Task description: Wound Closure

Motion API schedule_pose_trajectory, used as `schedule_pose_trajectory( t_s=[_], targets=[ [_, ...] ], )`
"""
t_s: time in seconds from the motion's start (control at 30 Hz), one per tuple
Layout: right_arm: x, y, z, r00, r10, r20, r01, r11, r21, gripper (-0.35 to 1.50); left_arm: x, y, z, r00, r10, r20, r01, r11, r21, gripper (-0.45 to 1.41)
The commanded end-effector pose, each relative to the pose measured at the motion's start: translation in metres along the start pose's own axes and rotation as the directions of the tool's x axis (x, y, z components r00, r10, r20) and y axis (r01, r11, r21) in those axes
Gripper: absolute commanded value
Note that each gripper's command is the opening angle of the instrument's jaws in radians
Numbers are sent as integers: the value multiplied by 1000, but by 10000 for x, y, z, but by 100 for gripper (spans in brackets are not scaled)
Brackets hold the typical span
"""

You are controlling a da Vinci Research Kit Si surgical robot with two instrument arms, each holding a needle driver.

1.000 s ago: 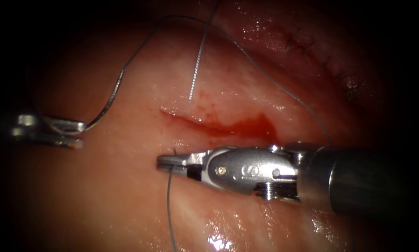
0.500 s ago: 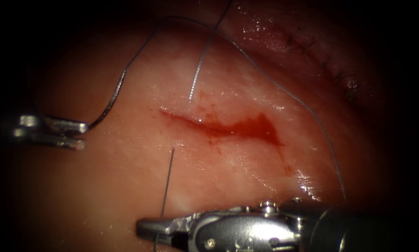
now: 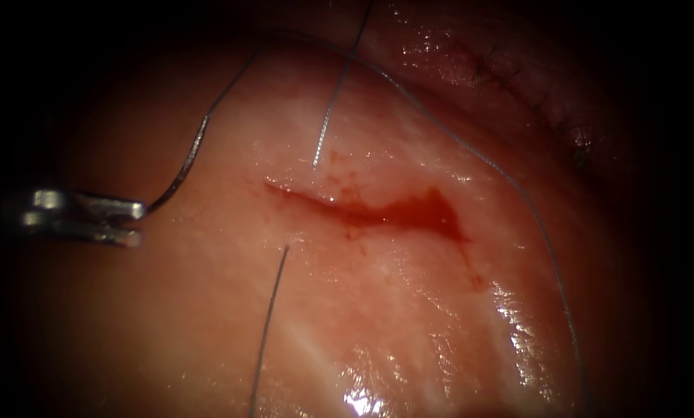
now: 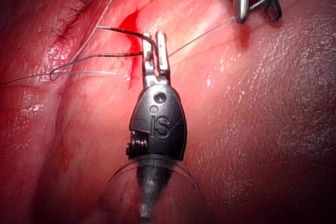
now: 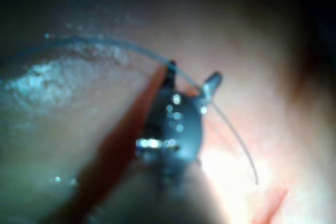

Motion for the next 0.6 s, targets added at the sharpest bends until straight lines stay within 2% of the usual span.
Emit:
schedule_pose_trajectory(
  t_s=[0.03, 0.07, 0.1, 0.13, 0.2, 0.23, 0.33, 0.37, 0.43, 0.47, 0.6],
  targets=[
    [-11, 5, -6, 1000, 13, 26, -13, 1000, -21, 128, -9, 4, 4, 1000, -4, -2, 4, 1000, -1, -45],
    [-18, 15, -20, 998, 17, 53, -15, 999, -46, 133, -9, 4, 4, 1000, -4, -2, 4, 1000, -1, -45],
    [-18, 15, -20, 998, 17, 53, -15, 999, -46, 133, -9, 4, 4, 1000, -4, -2, 4, 1000, -1, -45],
    [-29, 26, -39, 997, 30, 77, -25, 997, -67, 136, -9, 4, 4, 1000, -4, 0, 4, 1000, 1, -45],
    [-34, 31, -47, 996, 35, 85, -29, 997, -73, 138, -9, 4, 4, 1000, -4, 1, 4, 1000, 1, -45],
    [-47, 40, -64, 994, 45, 103, -36, 996, -87, 141, -9, 4, 4, 1000, -4, 1, 4, 1000, 1, -45],
    [-58, 46, -76, 991, 57, 118, -46, 994, -101, 143, -9, 4, 4, 1000, -4, 1, 4, 1000, 1, -45],
    [-72, 54, -83, 990, 68, 124, -52, 990, -130, 140, -10, 4, 4, 1000, -4, 1, 4, 1000, 1, -45],
    [-77, 59, -83, 989, 74, 125, -55, 987, -148, 140, -10, 3, 4, 1000, -4, 1, 4, 1000, 1, -45],
    [-89, 71, -74, 987, 87, 138, -61, 981, -182, 140, -11, 3, 5, 1000, -3, 1, 3, 1000, 2, -45],
    [-105, 81, -53, 988, 87, 125, -64, 982, -175, 136, -12, 4, 6, 1000, -2, 2, 2, 1000, 3, -45]
  ],
)
